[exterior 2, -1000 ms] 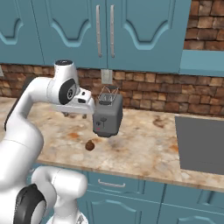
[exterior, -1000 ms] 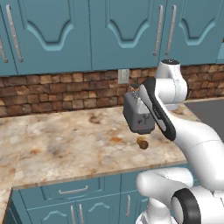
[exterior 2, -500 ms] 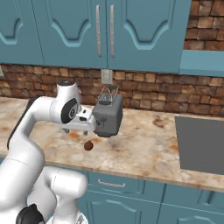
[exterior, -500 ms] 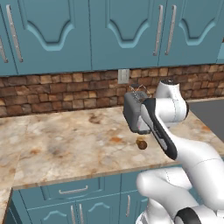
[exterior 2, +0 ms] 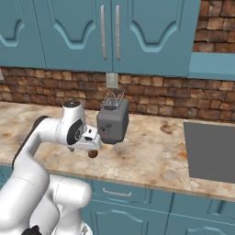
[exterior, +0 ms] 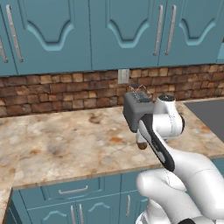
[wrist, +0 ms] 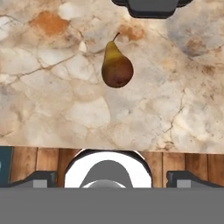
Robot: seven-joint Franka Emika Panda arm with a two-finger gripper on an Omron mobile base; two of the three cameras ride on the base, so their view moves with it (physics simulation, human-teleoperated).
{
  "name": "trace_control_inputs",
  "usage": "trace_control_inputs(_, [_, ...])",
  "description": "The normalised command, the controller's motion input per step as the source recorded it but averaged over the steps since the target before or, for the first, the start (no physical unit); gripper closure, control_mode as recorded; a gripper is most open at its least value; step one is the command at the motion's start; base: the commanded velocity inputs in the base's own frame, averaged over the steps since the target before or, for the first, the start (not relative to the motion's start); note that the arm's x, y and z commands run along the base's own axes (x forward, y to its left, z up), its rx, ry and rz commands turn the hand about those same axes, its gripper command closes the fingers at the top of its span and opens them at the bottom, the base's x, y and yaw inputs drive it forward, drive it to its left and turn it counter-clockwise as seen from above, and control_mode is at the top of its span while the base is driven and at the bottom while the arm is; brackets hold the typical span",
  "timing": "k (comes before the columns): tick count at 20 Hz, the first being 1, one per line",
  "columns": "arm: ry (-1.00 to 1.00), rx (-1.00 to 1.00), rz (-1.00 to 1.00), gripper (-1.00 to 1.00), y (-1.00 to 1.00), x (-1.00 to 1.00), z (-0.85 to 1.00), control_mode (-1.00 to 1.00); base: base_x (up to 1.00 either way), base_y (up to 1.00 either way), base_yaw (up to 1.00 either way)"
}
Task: Place the pear in the correct fridge rack based on whether it is a fruit or vegetable. Finally, close the fridge door.
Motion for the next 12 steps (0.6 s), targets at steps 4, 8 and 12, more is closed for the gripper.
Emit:
trace_control_inputs(4, [0.03,0.0,0.0,-1.0,-0.05,0.18,-0.35,-1.0,0.0,0.0,0.0])
trace_control_inputs(8, [0.03,0.0,0.0,-1.0,-0.11,0.24,-0.22,-1.0,0.0,0.0,0.0])
trace_control_inputs(12, [0.02,0.0,0.0,-1.0,-0.1,0.32,-0.17,-1.0,0.0,0.0,0.0])
